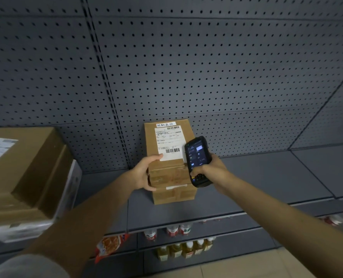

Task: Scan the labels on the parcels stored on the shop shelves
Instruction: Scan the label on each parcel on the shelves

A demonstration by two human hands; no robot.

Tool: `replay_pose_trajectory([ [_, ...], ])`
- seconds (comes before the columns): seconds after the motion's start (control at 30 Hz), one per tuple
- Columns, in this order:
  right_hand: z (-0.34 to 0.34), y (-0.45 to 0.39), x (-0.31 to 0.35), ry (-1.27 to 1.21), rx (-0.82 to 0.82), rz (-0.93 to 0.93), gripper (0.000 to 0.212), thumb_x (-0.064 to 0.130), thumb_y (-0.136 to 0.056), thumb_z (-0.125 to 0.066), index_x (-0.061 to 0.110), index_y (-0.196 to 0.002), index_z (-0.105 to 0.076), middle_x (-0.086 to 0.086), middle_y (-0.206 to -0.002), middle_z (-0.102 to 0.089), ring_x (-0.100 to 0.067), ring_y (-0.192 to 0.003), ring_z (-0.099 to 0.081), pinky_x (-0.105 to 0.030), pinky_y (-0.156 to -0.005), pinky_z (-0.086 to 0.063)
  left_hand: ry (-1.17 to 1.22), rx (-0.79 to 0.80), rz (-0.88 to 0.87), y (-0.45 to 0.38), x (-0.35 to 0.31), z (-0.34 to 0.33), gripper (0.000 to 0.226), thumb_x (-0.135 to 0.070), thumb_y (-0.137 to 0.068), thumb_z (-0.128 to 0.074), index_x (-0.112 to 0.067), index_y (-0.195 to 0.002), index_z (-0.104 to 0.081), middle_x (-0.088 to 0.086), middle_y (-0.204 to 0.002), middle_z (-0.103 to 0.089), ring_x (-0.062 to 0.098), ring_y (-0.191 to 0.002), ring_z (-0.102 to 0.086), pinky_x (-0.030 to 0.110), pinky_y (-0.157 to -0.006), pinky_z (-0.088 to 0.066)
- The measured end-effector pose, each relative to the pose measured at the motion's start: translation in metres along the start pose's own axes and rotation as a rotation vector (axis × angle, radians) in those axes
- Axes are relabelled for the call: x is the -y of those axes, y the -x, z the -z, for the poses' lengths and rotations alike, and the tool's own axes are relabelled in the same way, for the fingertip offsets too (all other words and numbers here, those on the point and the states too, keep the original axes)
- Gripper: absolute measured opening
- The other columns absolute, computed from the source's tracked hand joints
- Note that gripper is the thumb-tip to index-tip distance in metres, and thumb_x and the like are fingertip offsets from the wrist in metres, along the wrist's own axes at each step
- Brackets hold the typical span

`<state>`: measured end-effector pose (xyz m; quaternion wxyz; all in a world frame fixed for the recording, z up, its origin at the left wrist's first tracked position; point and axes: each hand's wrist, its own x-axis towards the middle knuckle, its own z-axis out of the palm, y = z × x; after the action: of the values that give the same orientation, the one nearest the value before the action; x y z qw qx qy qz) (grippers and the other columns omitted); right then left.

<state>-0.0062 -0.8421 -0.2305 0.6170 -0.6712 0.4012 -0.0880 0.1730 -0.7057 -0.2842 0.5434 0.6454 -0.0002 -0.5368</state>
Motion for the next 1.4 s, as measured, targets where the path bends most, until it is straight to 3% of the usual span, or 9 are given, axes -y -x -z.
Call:
replay_pose_trajectory([
  [0.2,-0.002,0.001,0.005,-0.023,0.013,-0.009,0.056,-0.007,-0.064,-0.075,0.011,-0.112,-0.053,-0.006,-0.098,-0.066,-0.017,-0.085,-0.062,-0.027,-0.060,-0.047,-0.124,0.016,0.019,0.004,-0.006,0.000,0.054,-0.059,-0.074,-0.069,-0.025,-0.114,-0.056,0.010,-0.119,-0.060,0.032,-0.110,-0.056,0.058,-0.101,-0.041],
  [0.43,-0.020,-0.003,0.007,-0.033,-0.056,0.085,0.045,-0.003,-0.063,-0.077,0.019,-0.097,-0.055,-0.005,-0.100,-0.065,-0.023,-0.096,-0.062,-0.029,-0.068,-0.049,-0.403,-0.106,-0.061,0.017,-0.011,0.002,0.084,-0.078,-0.078,-0.046,-0.030,-0.146,-0.034,0.010,-0.150,-0.038,0.034,-0.136,-0.035,0.053,-0.107,-0.037],
  [0.57,-0.046,-0.007,0.016,0.015,-0.156,0.164,0.070,0.014,-0.048,-0.077,0.016,-0.114,-0.051,-0.009,-0.120,-0.055,-0.019,-0.097,-0.060,-0.028,-0.070,-0.051,-0.462,-0.217,-0.154,0.040,-0.031,0.023,0.079,-0.071,-0.086,-0.042,-0.027,-0.150,-0.027,0.009,-0.156,-0.028,0.031,-0.140,-0.031,0.047,-0.107,-0.038],
  [0.67,-0.071,-0.005,0.027,0.027,-0.129,0.201,0.076,0.017,-0.044,-0.076,0.015,-0.116,-0.052,-0.011,-0.117,-0.057,-0.022,-0.096,-0.060,-0.026,-0.062,-0.049,-0.519,-0.263,-0.212,0.062,-0.048,0.060,0.073,-0.066,-0.090,-0.041,-0.025,-0.149,-0.029,0.008,-0.153,-0.033,0.028,-0.139,-0.034,0.044,-0.109,-0.038],
  [0.8,-0.121,0.002,0.044,0.036,-0.062,0.213,0.066,0.008,-0.055,-0.079,0.011,-0.116,-0.053,-0.010,-0.112,-0.061,-0.023,-0.094,-0.061,-0.023,-0.058,-0.045,-0.500,-0.302,-0.302,0.093,-0.055,0.117,0.062,-0.052,-0.096,-0.045,-0.018,-0.146,-0.034,0.007,-0.148,-0.041,0.024,-0.129,-0.045,0.037,-0.102,-0.044],
  [0.93,-0.193,0.016,0.059,-0.077,0.014,0.212,0.049,-0.002,-0.059,-0.080,0.013,-0.101,-0.060,-0.004,-0.094,-0.069,-0.020,-0.085,-0.065,-0.027,-0.069,-0.051,-0.481,-0.354,-0.388,0.125,-0.052,0.183,0.055,-0.044,-0.096,-0.051,-0.015,-0.142,-0.039,0.003,-0.142,-0.047,0.021,-0.118,-0.055,0.034,-0.097,-0.048],
  [1.1,-0.292,0.036,0.075,-0.277,0.178,0.085,0.054,-0.003,-0.062,-0.077,0.001,-0.113,-0.060,-0.015,-0.101,-0.071,-0.031,-0.092,-0.068,-0.041,-0.082,-0.057,-0.449,-0.457,-0.465,0.175,-0.055,0.284,0.039,-0.027,-0.095,-0.055,-0.014,-0.131,-0.048,0.005,-0.109,-0.060,0.018,-0.094,-0.061,0.028,-0.079,-0.049],
  [1.23,-0.354,0.055,0.090,-0.384,0.300,0.020,0.030,-0.004,-0.074,-0.068,-0.005,-0.103,-0.064,-0.016,-0.084,-0.068,-0.026,-0.072,-0.065,-0.031,-0.061,-0.052,-0.468,-0.551,-0.547,0.212,-0.054,0.362,0.025,-0.021,-0.095,-0.055,-0.018,-0.120,-0.052,0.003,-0.103,-0.061,0.014,-0.081,-0.060,0.024,-0.062,-0.044],
  [1.4,-0.403,0.064,0.092,-0.418,0.390,0.005,0.010,0.000,-0.079,-0.063,-0.002,-0.089,-0.067,-0.020,-0.094,-0.069,-0.032,-0.092,-0.064,-0.035,-0.080,-0.050,-0.441,-0.703,-0.573,0.231,-0.037,0.428,0.032,-0.003,-0.094,-0.048,-0.005,-0.126,-0.052,0.004,-0.087,-0.057,0.016,-0.070,-0.052,0.024,-0.060,-0.040],
])
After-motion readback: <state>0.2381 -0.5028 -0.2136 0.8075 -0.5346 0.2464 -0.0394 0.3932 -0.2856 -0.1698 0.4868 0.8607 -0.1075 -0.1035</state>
